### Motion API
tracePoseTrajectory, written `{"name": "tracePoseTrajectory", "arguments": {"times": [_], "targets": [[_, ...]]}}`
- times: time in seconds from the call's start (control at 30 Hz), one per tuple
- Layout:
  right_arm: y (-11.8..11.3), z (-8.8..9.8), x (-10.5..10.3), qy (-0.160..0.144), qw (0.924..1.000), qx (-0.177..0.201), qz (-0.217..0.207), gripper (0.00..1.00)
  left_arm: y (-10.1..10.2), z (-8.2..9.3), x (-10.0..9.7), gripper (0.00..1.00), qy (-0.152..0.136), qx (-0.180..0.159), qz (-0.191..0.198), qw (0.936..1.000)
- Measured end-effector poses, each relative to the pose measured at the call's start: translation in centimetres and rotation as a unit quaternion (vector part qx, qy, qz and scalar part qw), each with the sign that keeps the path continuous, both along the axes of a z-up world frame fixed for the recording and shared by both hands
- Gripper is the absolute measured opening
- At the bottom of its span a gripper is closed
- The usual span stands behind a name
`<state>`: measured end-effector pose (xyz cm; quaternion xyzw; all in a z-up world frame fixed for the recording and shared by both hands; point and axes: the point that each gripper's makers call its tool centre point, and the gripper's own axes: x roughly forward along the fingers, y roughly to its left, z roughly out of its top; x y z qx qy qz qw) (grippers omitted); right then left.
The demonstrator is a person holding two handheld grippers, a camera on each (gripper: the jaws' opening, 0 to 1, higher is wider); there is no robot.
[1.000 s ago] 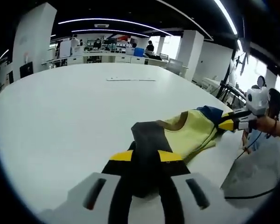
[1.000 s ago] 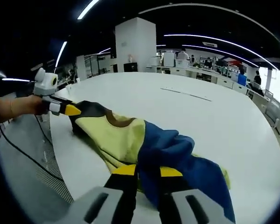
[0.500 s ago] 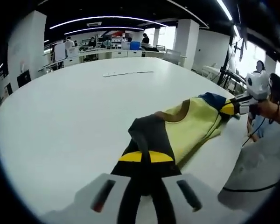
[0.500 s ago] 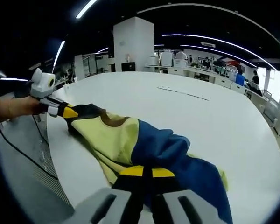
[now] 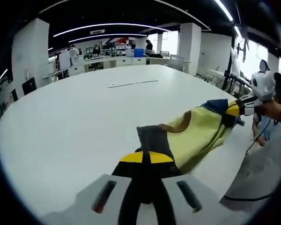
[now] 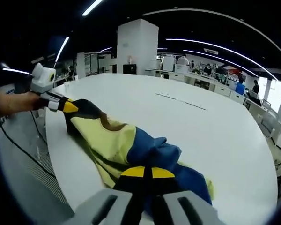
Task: Fold the garment on the visible template until the final outline fits inside the template.
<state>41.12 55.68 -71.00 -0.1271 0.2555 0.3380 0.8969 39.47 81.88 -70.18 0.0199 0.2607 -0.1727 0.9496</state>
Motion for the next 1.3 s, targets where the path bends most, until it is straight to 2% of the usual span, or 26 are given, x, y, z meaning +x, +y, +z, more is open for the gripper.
{"name": "tracePoseTrajectory", "arguments": {"times": [0.07,0.23,0.5,0.77,0.87,1.03,1.1,1.3], "targets": [[-0.2,0.5,0.2,-0.006,1.0,0.003,-0.004,0.0,-0.1,0.7,0.2,0.0,-0.011,-0.013,0.0,0.9999],[-0.8,1.9,0.7,-0.025,0.9996,0.003,-0.014,0.0,-0.2,1.4,0.1,0.0,-0.014,-0.013,0.001,0.9998],[-2.3,4.5,1.8,-0.045,0.9985,0.001,-0.032,0.0,-0.4,3.5,0.3,0.0,-0.038,-0.041,0.006,0.9984],[-4.0,7.3,3.9,-0.072,0.996,-0.01,-0.052,0.0,-0.6,7.2,1.5,0.0,-0.08,-0.057,0.013,0.9951],[-4.5,8.5,5.0,-0.075,0.9952,0.007,-0.063,0.0,-1.0,8.7,2.6,0.0,-0.098,-0.061,0.01,0.9933],[-5.2,9.7,6.8,-0.067,0.9945,0.03,-0.075,0.0,-1.5,10.0,4.7,0.0,-0.119,-0.057,0.009,0.9912],[-5.5,10.3,7.6,-0.068,0.9936,0.04,-0.08,0.0,-1.5,10.6,5.7,0.0,-0.127,-0.069,0.016,0.9894],[-6.8,10.5,10.1,-0.067,0.9927,0.033,-0.094,0.0,-1.7,11.2,8.5,0.0,-0.136,-0.088,0.029,0.9863]]}}
